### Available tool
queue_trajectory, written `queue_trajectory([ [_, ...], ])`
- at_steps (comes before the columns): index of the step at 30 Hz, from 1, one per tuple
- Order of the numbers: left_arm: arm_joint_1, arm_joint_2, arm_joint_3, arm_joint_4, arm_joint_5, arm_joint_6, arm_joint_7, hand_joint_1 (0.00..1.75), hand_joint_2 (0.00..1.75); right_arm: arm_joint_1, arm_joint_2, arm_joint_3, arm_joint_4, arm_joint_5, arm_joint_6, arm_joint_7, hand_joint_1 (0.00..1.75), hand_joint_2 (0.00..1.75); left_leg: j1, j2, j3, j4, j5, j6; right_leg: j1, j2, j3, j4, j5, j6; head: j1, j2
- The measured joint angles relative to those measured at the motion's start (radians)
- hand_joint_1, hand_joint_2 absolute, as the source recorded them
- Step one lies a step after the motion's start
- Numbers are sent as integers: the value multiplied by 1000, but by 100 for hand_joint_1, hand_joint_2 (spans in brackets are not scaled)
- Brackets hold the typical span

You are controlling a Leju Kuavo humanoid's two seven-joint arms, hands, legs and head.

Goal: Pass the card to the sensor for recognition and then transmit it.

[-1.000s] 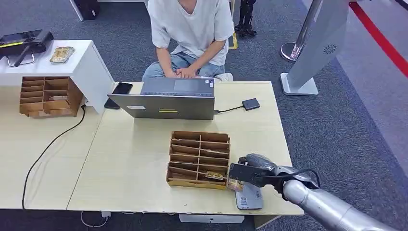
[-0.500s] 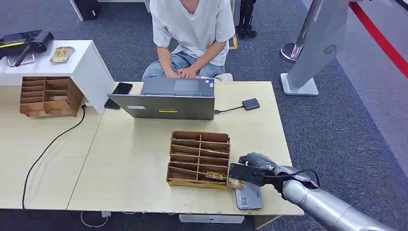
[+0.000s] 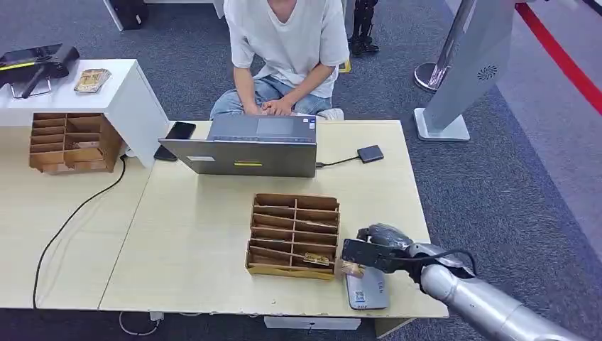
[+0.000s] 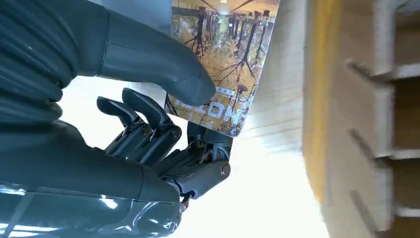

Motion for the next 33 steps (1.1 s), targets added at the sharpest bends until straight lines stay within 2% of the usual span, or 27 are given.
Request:
queue_trajectory([
  [7, 0, 0, 0, 0, 4, 1, 0, 0, 0, 13, -29, -30, -2, 2, 0, 4, 175, 175, 0, 0, 0, 0, 0, 0, 0, 0, 0, 0, 0, 0, 0, 0],
  [18, 1, 0, 0, 0, 12, 5, 0, 0, 0, 39, -42, -81, -8, 39, -35, 18, 175, 175, 0, 0, 0, 0, 0, 0, 0, 0, 0, 0, 0, 0, 0, 0],
  [25, 1, -2, 0, 0, 25, 13, 0, 0, 0, 80, -38, -139, -30, 77, -109, -8, 175, 175, 0, 0, -1, 0, 0, 0, 0, 0, 0, 0, 0, 0, 0, 0],
  [33, 1, -6, 2, 0, 36, 20, 0, 0, 0, 135, -4, -215, -70, 131, -194, -53, 175, 175, 0, 0, -1, 0, 0, 0, 0, 0, 0, 0, 0, 0, 0, 0],
])
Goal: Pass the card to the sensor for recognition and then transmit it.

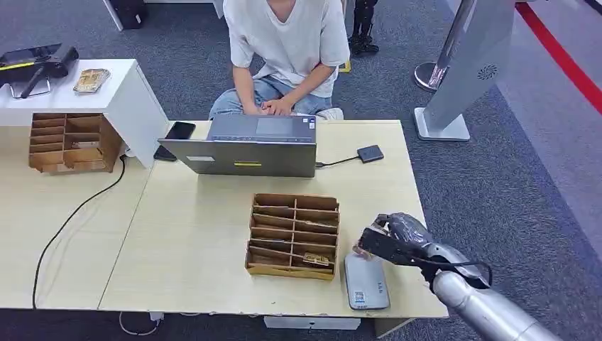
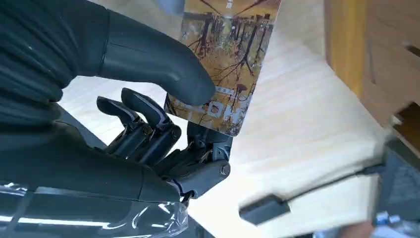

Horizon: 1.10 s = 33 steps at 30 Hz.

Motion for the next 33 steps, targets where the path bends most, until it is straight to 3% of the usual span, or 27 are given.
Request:
queue_trajectory([
  [3, 0, -3, 2, 0, 5, 2, 0, 0, 0, 22, 18, -31, -16, 26, -37, -14, 175, 175, 0, 0, 0, 0, 0, 0, 0, 0, 0, 0, 0, 0, 0, 0],
  [10, 0, -4, 2, 0, 8, 2, 0, 0, 0, 42, 36, -57, -30, 37, -47, -24, 175, 175, 0, 0, -1, 0, 0, 0, 0, 0, 0, 0, 0, 0, 0, 0],
  [17, 0, -4, 2, 0, 16, 3, 0, 0, 0, 84, 75, -109, -71, 99, -115, -76, 175, 175, 0, 0, -1, 0, 0, 0, 0, 0, -1, 0, 0, 0, 0, 0],
  [27, -1, -6, 2, 0, 28, 7, -1, 0, 0, 154, 160, -203, -140, 260, -317, -126, 175, 175, 0, 0, -1, 0, 0, 0, 0, 0, -1, 0, 0, 0, 0, 0],
  [33, -1, -9, 2, 0, 29, 7, -2, 0, 0, 188, 190, -254, -179, 347, -382, -126, 175, 175, 0, 0, -1, 0, 0, 0, 0, 0, -1, 0, 0, 0, 0, 0],
])
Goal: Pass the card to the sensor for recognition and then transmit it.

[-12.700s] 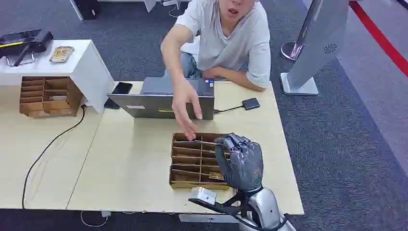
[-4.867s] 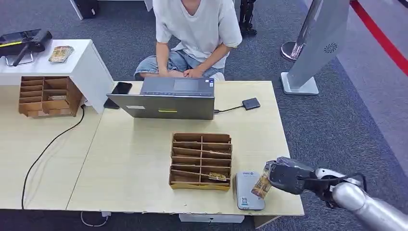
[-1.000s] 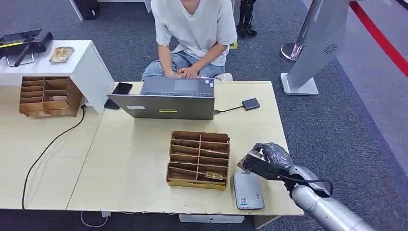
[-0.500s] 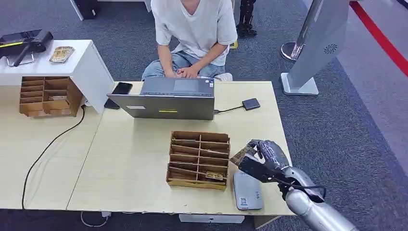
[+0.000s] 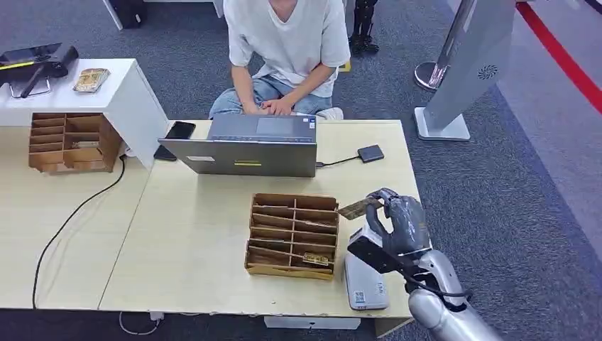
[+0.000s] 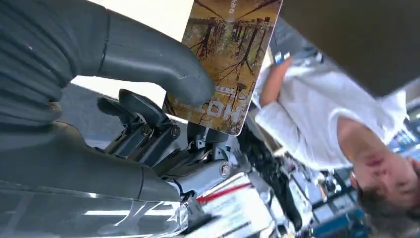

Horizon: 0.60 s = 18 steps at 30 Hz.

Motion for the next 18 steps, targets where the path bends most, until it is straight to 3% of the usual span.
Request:
queue_trajectory([
  [18, 0, -3, 0, 0, 0, 0, 0, 0, 0, 26, 66, -45, -54, 65, -58, -34, 175, 175, 0, 0, 0, 0, 0, 0, 0, 0, 0, 0, 0, 0, 0, 0],
])
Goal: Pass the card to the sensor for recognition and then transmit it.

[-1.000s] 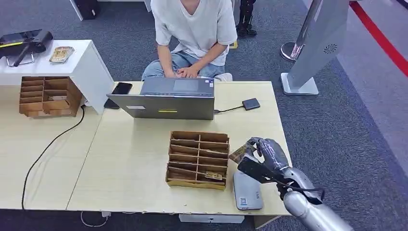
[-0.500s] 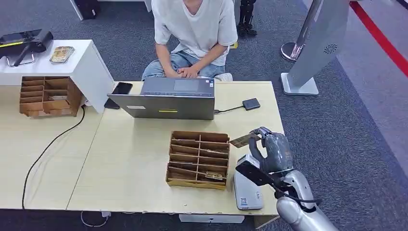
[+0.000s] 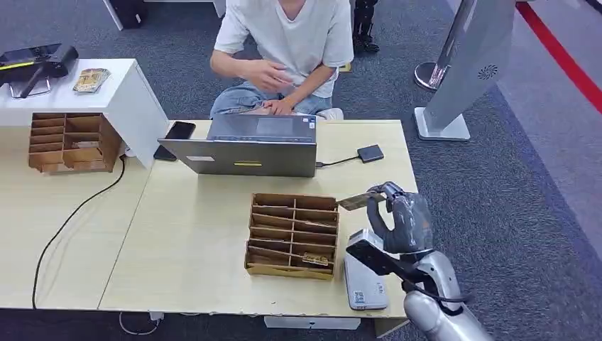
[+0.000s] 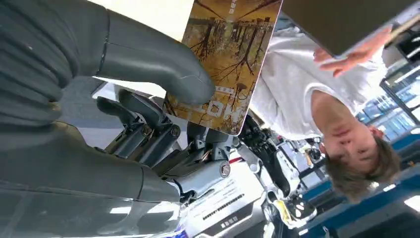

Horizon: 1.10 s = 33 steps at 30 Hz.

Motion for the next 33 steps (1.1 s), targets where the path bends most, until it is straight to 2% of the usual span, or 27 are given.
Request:
queue_trajectory([
  [10, 0, 0, 0, 0, -6, 0, 2, 0, 0, -35, 55, 6, -6, 4, -10, -10, 175, 175, 0, 0, 0, 0, 0, 0, 0, 0, 0, 0, 0, 0, 0, 0],
  [18, -1, 0, 0, 0, -20, -2, 3, 0, 0, -114, 101, 31, 12, -2, 5, -2, 175, 175, 0, 0, 0, 0, 0, 0, 0, 0, 0, 0, 0, 0, 0, 0],
  [33, -2, 2, -4, 0, -58, -12, 15, 0, 0, -304, 243, 119, 171, -41, 55, 43, 175, 175, 0, 0, 0, 0, 1, -1, 0, 0, 0, 1, 0, 0, 0, 0],
])
